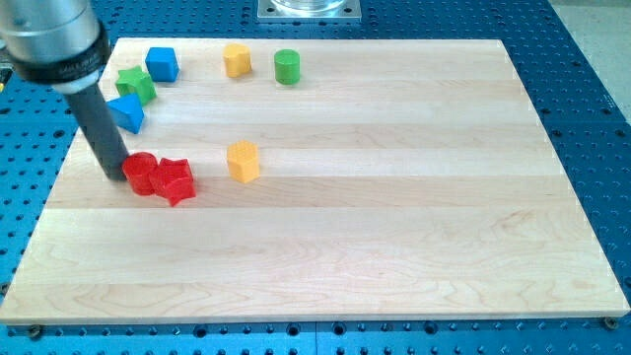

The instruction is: Slide the yellow blocks diagonally to the red circle

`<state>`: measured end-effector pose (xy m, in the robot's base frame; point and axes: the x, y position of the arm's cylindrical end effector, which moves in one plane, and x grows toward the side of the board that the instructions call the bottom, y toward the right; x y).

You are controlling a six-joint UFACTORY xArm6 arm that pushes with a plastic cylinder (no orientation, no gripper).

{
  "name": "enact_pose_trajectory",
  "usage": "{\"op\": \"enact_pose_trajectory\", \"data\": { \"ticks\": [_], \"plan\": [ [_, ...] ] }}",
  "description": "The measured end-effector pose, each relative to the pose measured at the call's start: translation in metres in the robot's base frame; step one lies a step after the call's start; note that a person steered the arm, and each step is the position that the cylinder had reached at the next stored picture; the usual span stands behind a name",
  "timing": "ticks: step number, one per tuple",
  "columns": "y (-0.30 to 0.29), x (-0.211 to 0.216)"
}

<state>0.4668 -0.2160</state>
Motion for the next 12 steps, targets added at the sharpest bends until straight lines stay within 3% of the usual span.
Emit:
{"op": "enact_pose_trajectory", "data": {
  "ticks": [1, 2, 3, 4, 5, 6, 9, 10, 11, 12],
  "plan": [
    [0.056, 0.006],
    [0.043, 0.016],
    [0.124, 0.052],
    [0.073, 0.058],
    [0.049, 0.042],
    [0.119, 0.005],
    [0.187, -0.076],
    [0.119, -0.083],
    [0.129, -0.040],
    [0.109, -0.068]
  ]
}}
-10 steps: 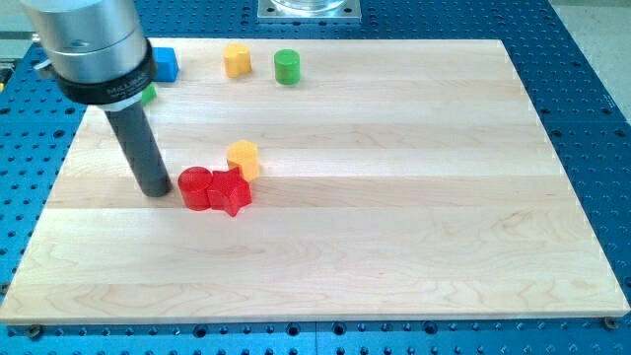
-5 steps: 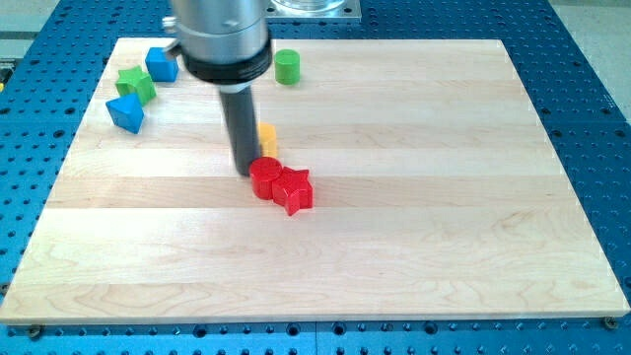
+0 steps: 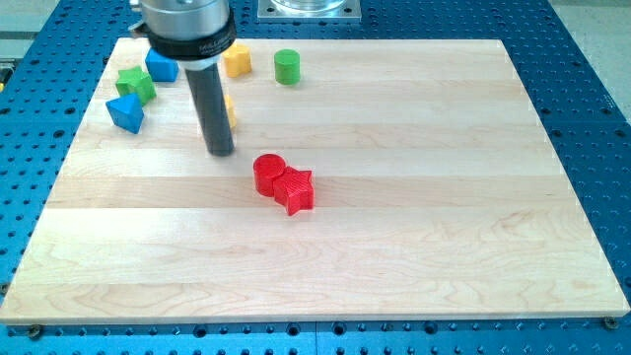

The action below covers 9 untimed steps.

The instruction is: Slide the yellow blocks diagonally to the red circle

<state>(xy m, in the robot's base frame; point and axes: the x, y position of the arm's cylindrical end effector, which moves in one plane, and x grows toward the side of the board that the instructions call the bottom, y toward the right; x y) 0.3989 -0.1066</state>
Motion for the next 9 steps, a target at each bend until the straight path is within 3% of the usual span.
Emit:
{"op": "enact_pose_trajectory", "data": {
  "ticks": [2, 5, 7, 8, 9],
  "plan": [
    [0.041, -0.080],
    [0.038, -0.164],
    [-0.017, -0.170],
    [-0.062, -0.152],
    [-0.017, -0.086]
  ]
}}
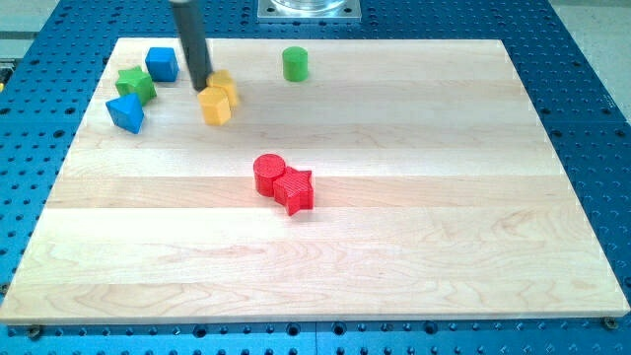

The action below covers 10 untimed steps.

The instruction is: Slide the yellow blocks diagonally to the red circle

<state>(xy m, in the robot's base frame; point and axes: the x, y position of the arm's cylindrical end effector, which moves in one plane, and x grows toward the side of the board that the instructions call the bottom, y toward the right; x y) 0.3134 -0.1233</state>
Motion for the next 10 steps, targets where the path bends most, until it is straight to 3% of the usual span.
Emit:
{"op": "enact_pose_trajectory", "data": {
  "ticks": [1, 2, 3, 4, 10],
  "plan": [
    [-0.037, -0.017],
    [-0.028, -0.041],
    [0.022, -0.041],
    [0.009, 0.005],
    [0.013, 0.007]
  ]
}}
